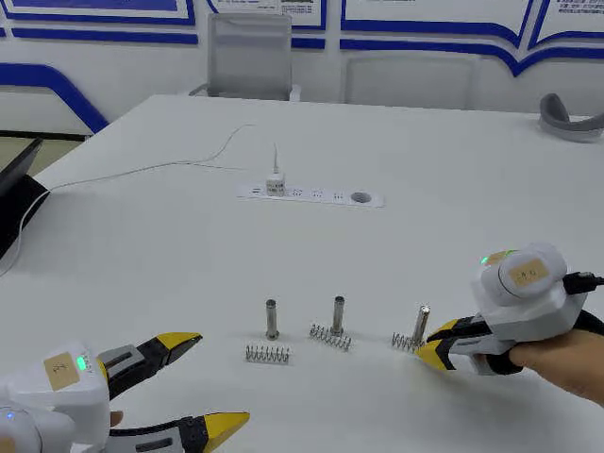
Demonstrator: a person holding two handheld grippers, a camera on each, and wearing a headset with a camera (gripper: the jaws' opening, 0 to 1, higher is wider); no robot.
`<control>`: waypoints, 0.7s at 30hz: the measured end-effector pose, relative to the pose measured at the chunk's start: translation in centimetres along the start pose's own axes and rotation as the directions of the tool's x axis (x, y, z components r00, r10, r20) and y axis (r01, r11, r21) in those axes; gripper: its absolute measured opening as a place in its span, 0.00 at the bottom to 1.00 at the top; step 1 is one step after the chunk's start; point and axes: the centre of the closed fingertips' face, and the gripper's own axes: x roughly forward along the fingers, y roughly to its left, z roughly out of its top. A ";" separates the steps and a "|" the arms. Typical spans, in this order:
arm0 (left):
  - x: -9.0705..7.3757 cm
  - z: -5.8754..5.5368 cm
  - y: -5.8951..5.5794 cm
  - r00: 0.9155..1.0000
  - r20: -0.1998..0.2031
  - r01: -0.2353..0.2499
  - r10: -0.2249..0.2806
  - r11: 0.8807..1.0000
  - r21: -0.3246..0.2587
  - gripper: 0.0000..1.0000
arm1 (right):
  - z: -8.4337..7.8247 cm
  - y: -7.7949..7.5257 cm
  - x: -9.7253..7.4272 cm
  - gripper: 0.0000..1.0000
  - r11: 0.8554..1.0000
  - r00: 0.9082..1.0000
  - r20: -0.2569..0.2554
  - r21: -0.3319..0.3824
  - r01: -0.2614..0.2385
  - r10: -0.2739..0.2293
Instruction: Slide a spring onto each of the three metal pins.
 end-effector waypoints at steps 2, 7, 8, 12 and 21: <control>0.0 0.0 -0.1 1.000 -0.001 0.002 -0.002 1.000 0.001 0.61 | -0.1 0.0 0.1 0.14 1.000 1.000 -0.007 -0.005 -0.003 0.003; 0.2 0.1 -0.3 1.000 0.000 0.009 -0.009 1.000 0.003 0.61 | -0.5 0.1 0.2 0.14 1.000 1.000 -0.022 -0.013 -0.009 0.008; 0.2 0.1 -0.3 1.000 0.001 0.010 -0.010 1.000 0.003 0.60 | -0.5 0.1 0.3 0.14 1.000 1.000 -0.024 -0.013 -0.009 0.009; 0.4 0.1 -0.4 1.000 0.000 0.015 -0.015 1.000 0.003 0.60 | -0.7 0.2 0.4 0.13 1.000 0.999 -0.033 -0.014 -0.015 0.015; 0.5 0.2 -0.9 0.999 -0.002 0.037 -0.037 0.999 0.013 0.59 | -0.7 0.3 0.4 0.12 1.000 0.998 -0.053 -0.019 -0.021 0.020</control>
